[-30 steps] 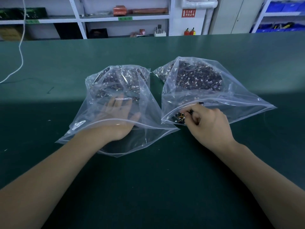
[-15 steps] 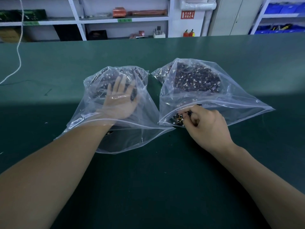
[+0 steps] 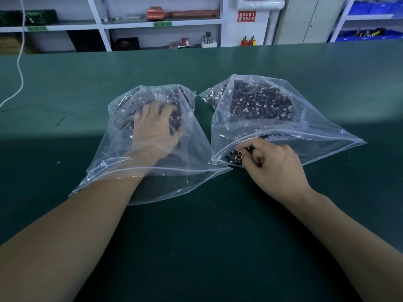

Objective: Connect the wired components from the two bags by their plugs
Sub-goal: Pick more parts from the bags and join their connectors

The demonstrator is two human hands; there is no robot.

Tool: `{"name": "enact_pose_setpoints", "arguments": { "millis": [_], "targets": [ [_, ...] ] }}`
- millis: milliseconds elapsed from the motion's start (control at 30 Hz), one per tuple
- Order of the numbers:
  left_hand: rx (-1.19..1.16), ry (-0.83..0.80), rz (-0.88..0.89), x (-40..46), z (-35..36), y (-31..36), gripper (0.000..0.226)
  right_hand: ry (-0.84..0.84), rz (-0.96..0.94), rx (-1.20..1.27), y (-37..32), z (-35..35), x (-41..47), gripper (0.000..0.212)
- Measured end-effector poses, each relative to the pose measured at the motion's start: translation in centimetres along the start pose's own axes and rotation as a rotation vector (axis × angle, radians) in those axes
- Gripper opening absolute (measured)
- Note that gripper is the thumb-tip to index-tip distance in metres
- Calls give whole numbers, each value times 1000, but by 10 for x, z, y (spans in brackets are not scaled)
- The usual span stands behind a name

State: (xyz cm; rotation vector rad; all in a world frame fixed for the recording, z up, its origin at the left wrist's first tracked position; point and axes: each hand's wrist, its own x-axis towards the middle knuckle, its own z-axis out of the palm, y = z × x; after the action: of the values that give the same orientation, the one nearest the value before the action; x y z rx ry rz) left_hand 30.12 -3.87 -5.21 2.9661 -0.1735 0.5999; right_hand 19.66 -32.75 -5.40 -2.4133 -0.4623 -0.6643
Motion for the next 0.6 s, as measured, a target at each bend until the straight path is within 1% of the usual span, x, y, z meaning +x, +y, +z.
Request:
{"name": "enact_pose_setpoints", "arguments": {
  "millis": [100,133,167,200,300,333,367,433,500,600],
  "targets": [
    [-9,-236,-64,5,3,2,91,7,-5,-6,-1,-1,-1,18],
    [5,-280,-62,6,4,2,98,5,-3,-8,-1,-1,-1,18],
    [15,-286,-57,6,3,2,99,2,1,-9,-2,-1,-1,18],
    [9,-255,-57,5,2,1,92,-2,6,-13,-2,0,0,18],
    [-46,-98,-36,-3,0,1,49,-13,15,-9,-2,0,0,18],
    [-37,-70,-18,-5,-3,2,41,-16,15,-6,-2,-1,0,18],
    [-25,-54,-4,-6,-5,4,38,-19,13,-4,-2,-1,-1,18],
    [-4,-29,5,-6,-7,6,42,-22,7,-5,-2,-2,-1,17],
    [8,-38,-8,-2,-6,6,52,-28,11,-2,-3,-3,-2,17],
    [48,-193,-20,3,-5,7,74,-32,15,-2,-4,-3,-2,17]
  ]
}}
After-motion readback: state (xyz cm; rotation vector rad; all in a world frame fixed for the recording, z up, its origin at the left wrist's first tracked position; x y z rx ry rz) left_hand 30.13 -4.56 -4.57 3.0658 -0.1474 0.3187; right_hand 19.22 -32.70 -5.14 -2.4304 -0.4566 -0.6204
